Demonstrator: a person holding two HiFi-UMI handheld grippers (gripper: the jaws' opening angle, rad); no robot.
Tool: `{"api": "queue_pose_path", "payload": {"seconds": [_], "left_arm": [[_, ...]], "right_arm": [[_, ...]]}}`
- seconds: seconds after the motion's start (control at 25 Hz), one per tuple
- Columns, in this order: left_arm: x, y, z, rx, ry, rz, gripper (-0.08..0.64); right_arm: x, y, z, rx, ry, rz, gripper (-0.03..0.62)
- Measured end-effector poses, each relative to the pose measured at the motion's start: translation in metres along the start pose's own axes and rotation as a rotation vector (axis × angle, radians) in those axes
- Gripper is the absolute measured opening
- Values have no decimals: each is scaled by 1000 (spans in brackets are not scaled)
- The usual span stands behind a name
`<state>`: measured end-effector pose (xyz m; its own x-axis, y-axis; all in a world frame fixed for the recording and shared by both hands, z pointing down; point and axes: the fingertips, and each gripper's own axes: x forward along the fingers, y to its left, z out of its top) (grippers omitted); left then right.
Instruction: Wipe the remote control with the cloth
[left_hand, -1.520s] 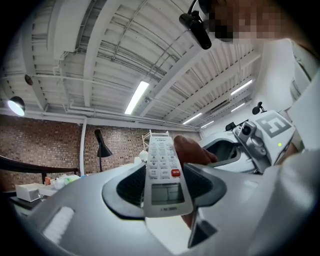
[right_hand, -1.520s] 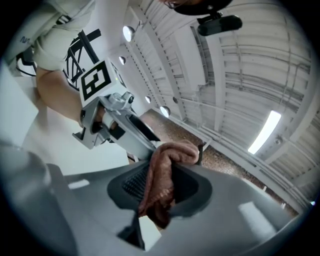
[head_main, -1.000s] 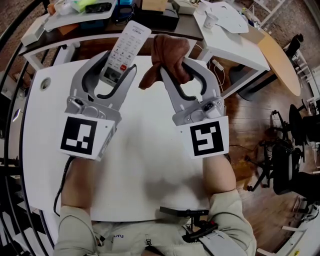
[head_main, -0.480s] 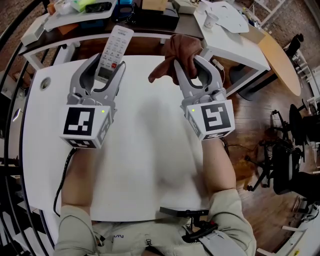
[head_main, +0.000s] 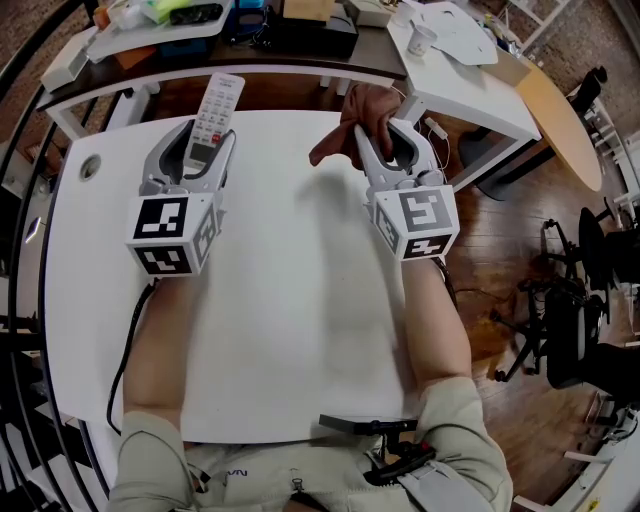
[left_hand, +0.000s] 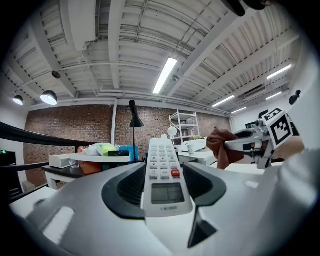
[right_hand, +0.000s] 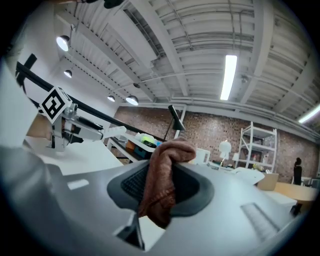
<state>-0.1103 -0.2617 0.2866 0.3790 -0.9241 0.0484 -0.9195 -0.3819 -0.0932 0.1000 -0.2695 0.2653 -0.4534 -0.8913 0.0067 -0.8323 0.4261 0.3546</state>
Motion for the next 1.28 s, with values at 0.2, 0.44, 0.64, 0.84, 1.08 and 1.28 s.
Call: {"api": "queue_pose_path", "payload": {"seconds": [0.2,0.44,0.64,0.84,1.08,1.28], "left_arm": [[6,7,-19,-15,72,17,244],[10,13,-32,-19,111,31,244],[12,19,-45,-43,162,46,245],[14,18,-59,-56,247,38,245],[17,16,-78,-62,356,30,245],[19,18,-91,-107,441,9,246]], "right_arm": [[5,3,-18,13,57,22,110],[11,7,-38,10,112,38,112],[14,9,-52,20,166,48,113],[16,14,-66,35,229,78,115],[17,15,-77,55,296,110,117],[18,21,-91,100,394,163,129]]}}
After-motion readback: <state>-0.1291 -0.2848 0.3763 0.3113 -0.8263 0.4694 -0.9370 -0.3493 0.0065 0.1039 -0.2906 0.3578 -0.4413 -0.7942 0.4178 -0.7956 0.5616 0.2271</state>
